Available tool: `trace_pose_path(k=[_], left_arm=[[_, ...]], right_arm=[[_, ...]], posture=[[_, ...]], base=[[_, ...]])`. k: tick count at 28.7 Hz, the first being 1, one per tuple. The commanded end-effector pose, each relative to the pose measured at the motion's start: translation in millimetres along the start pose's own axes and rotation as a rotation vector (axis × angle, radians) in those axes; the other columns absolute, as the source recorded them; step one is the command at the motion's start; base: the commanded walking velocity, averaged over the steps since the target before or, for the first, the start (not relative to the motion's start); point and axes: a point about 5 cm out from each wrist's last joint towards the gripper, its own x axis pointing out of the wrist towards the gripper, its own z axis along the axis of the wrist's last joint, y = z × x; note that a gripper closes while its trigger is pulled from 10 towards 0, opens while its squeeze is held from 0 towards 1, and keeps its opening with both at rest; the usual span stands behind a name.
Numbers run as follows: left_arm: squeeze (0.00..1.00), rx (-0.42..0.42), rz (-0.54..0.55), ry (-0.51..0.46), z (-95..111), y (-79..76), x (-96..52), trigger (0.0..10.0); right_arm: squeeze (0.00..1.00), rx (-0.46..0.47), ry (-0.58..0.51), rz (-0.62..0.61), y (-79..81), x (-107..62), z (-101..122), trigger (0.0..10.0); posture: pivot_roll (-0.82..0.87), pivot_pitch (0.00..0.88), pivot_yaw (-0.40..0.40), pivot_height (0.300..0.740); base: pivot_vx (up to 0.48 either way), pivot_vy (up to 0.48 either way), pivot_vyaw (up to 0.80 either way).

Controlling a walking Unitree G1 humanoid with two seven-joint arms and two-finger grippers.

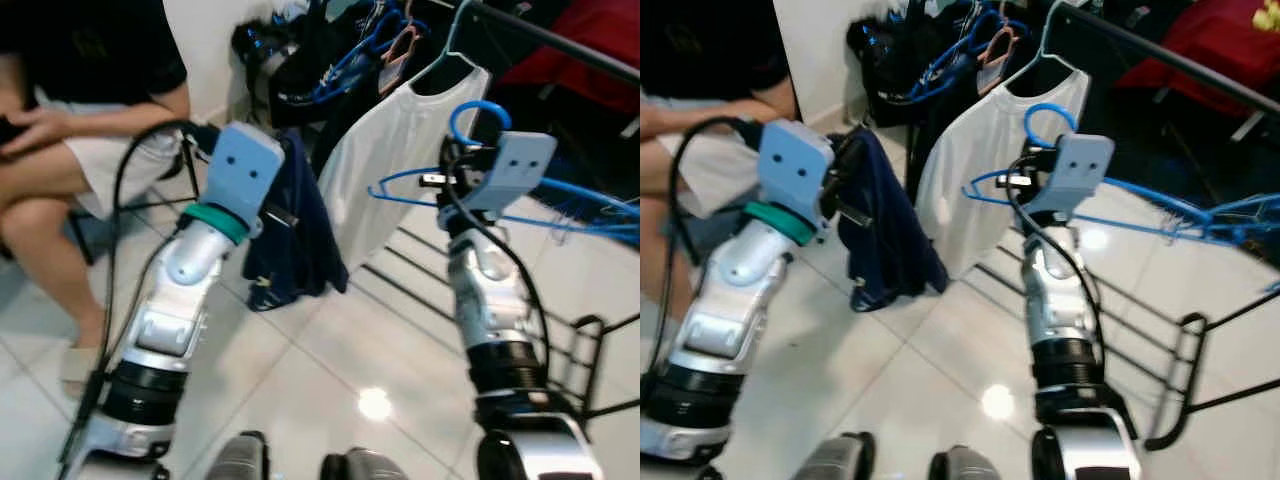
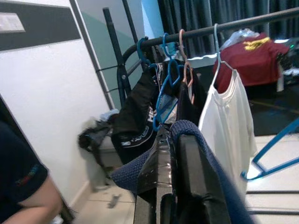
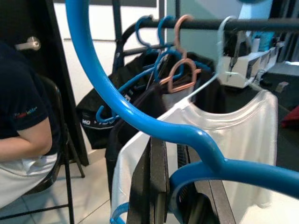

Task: Hang hanger

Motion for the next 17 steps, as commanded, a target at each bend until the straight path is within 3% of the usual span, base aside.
trace_pose_path(k=[1, 4, 7, 9, 17], left_arm=[[0.00, -0.048, -0.070, -0.066, 15, -10.5, 1.2, 10.0], [0.00, -0.071, -0.111, -0.084, 20, -14.8, 0.5, 10.0], [0.00, -0.073, -0.149, -0.092, 23, -19.8, -0.8, 10.0], [0.00, -0.073, -0.173, -0.086, 23, -23.3, -3.1, 10.0], [0.00, -0.083, -0.181, -0.069, 20, -26.8, -8.3, 10.0]], right_arm=[[0.00, -0.017, 0.002, -0.029, -8.9, -0.8, 1, 10.0], [0.00, -0.019, 0.001, -0.031, -9.0, -0.4, 1, 10.0], [0.00, -0.020, -0.002, -0.031, -8.7, 0.0, 2, 10.0], [0.00, -0.025, -0.008, -0.024, -7.7, 0.2, 2, 10.0], [0.00, -0.029, -0.011, -0.008, -3.7, -0.2, 2, 10.0]], posture=[[0.08, 0.084, -0.019, 0.740], [0.08, 0.084, -0.019, 0.740], [0.08, 0.083, -0.018, 0.740], [0.08, 0.083, -0.018, 0.740], [0.08, 0.083, -0.018, 0.740]], base=[[0.405, 0.000, 0.00], [0.405, 0.000, 0.00], [0.355, 0.000, -0.80], [0.000, 0.000, -0.66], [0.000, 0.000, 0.00]])
